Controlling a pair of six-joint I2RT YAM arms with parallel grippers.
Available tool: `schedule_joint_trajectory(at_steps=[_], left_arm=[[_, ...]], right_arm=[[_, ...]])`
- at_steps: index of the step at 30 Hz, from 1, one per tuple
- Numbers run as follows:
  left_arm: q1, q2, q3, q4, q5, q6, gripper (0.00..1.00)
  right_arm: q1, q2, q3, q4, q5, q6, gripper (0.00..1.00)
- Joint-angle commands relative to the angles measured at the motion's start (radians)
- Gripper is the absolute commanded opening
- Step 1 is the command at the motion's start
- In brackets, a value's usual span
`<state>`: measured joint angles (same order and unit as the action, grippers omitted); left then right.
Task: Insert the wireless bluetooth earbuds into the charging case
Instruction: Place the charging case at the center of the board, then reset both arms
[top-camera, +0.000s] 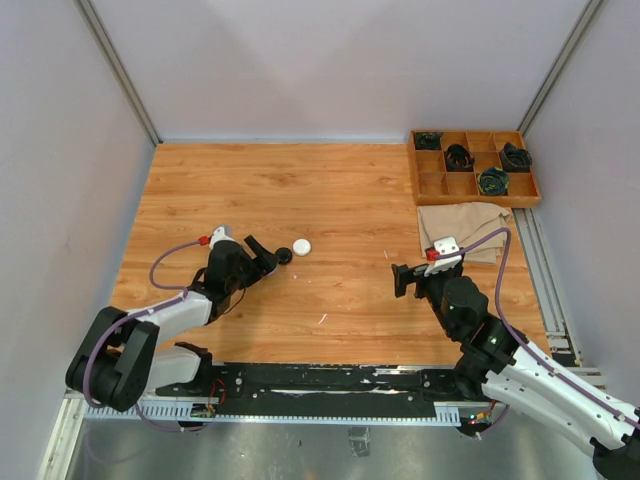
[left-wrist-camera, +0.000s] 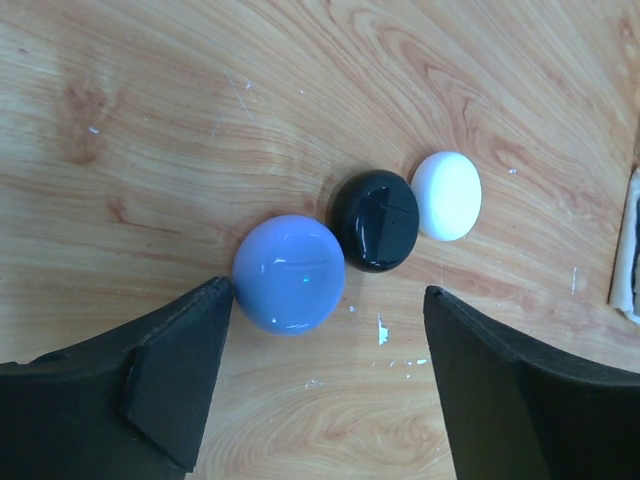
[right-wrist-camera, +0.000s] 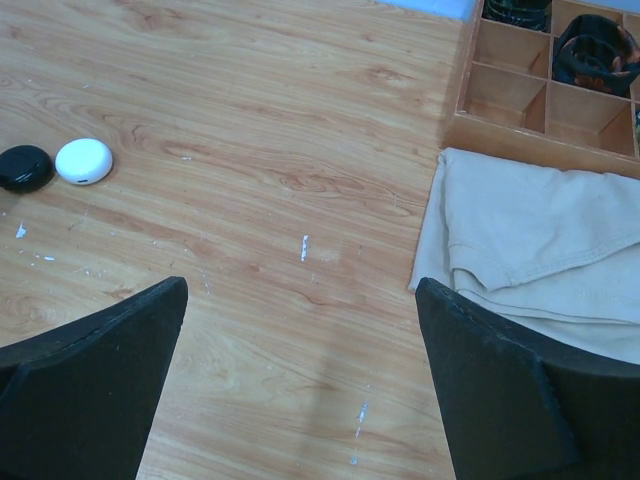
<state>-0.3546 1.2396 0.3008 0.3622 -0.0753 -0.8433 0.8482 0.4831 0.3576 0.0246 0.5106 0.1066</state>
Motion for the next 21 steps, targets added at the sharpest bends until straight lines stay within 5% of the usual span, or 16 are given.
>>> schedule_joint_trajectory(at_steps=[1,5,13,21], left_arm=[[0.008,-0.104,-0.009,-0.119,-0.062,0.022,0.86],[0.008,-0.237,0.030,-0.291,-0.052,0.102,0.99],[0.007,-0.611,0.166,-0.628,-0.020,0.190,0.99],[0.006,-0.861,0.299,-0.791,-0.006,0.244,0.99]], right_arm=[[0.004,-0.004,0.021,-0.012,0.052,0.032,0.99],[0.003,-0.011,0.064,-0.100,0.074,0.053,0.99],[0.003,-0.058,0.179,-0.327,0.142,0.139,0.98],[0.004,-0.142,0.331,-0.576,0.181,0.176,0.99]])
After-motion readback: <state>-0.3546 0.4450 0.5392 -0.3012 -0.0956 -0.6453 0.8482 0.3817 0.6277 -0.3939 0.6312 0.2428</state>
